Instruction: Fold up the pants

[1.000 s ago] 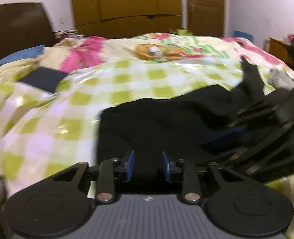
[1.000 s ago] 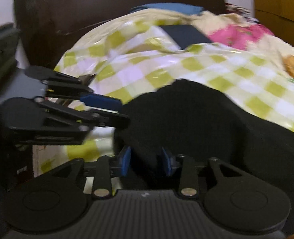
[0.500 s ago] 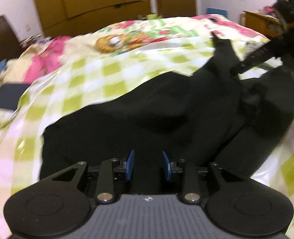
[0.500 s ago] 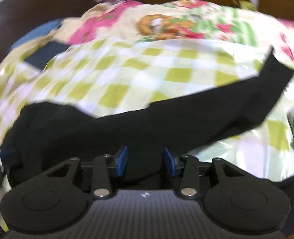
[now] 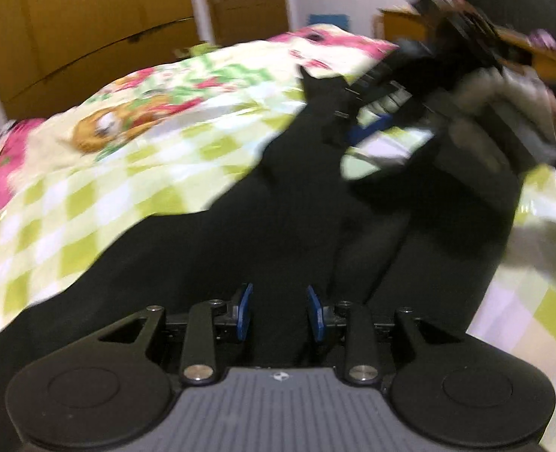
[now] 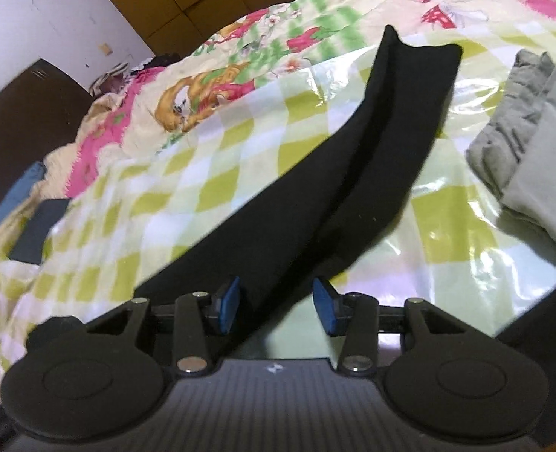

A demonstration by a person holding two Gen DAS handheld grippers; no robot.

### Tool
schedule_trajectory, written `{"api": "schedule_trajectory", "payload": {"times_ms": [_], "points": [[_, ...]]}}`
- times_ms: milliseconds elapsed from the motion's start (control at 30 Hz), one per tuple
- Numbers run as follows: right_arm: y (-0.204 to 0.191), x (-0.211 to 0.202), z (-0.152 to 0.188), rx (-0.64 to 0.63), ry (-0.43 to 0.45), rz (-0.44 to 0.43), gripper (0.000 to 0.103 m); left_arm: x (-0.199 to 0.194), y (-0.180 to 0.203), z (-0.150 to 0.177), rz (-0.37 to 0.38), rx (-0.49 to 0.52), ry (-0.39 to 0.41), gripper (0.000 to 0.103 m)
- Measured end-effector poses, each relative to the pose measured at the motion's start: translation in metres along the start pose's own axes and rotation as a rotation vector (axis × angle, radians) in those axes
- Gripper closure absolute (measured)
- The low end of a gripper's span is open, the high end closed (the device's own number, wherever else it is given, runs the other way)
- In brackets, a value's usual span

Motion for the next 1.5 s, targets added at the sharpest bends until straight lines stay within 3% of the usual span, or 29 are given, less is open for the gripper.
{"api": "schedule_trajectory", "payload": {"times_ms": [100, 167, 233, 300, 433, 533, 633, 700, 833, 933, 1033, 1100, 1233, 1400, 1500], "points": [[-0.001, 0.01, -0.007, 0.019, 0.0, -0.039, 0.058, 0.02, 0.021, -0.002, -0.036, 0.064, -0.034, 0.058], [0.001, 0.015, -0.015, 0.03, 0.016, -0.052, 0.071, 0.026, 0.023, -0.002, -0.067, 0.077, -0.053, 0.058], [0.004, 0.015, -0.023, 0.07, 0.025, -0.094, 0.098, 0.026, 0.02, -0.002, -0.068, 0.051, -0.066, 0.059], [0.005, 0.012, -0.031, 0.12, 0.041, -0.153, 0.098, 0.026, 0.016, -0.006, -0.078, 0.031, -0.076, 0.071], [-0.005, -0.018, -0.033, 0.101, 0.103, -0.214, 0.098, 0.017, 0.012, -0.013, -0.087, 0.0, -0.069, 0.076], [-0.005, -0.069, -0.025, 0.108, 0.166, -0.29, 0.098, 0.002, 0.017, -0.018, -0.084, 0.0, -0.036, 0.077], [0.004, -0.131, 0.007, 0.084, 0.23, -0.303, 0.098, -0.011, 0.028, -0.015, -0.057, 0.015, -0.014, 0.077], [0.019, -0.148, 0.035, 0.081, 0.223, -0.252, 0.098, -0.011, 0.041, -0.005, -0.048, 0.049, -0.041, 0.076], [0.073, -0.129, 0.086, 0.187, 0.074, -0.062, 0.097, 0.01, 0.064, 0.02, -0.017, 0.113, -0.152, 0.076], [0.079, -0.132, 0.086, 0.219, 0.084, -0.045, 0.093, 0.011, 0.068, 0.02, -0.036, 0.132, -0.158, 0.077], [0.056, -0.139, 0.064, 0.054, 0.148, 0.023, 0.091, 0.007, 0.062, 0.015, -0.013, 0.098, -0.148, 0.077], [0.036, -0.143, 0.053, -0.133, 0.22, 0.18, 0.082, 0.004, 0.062, 0.015, -0.011, 0.095, -0.138, 0.077], [-0.004, -0.124, 0.028, -0.345, 0.27, 0.26, 0.076, -0.001, 0.064, 0.01, 0.025, 0.057, -0.109, 0.076], [-0.032, -0.049, 0.007, -0.468, 0.121, 0.254, 0.072, 0.003, 0.071, -0.019, 0.077, 0.013, -0.027, 0.076], [-0.029, -0.006, -0.002, -0.529, 0.011, 0.336, 0.072, 0.01, 0.084, -0.027, 0.076, 0.035, -0.008, 0.076]]}}
Point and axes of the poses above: each gripper's, at about its wrist camera, not at the fingertips, and x roughly the way its jaws point, y to its right, z to its underside, the point moved 5 cm from there along x, roughly the way its jaws point, and after that the axes turned 4 degrees about x, right-handed, at the moved point
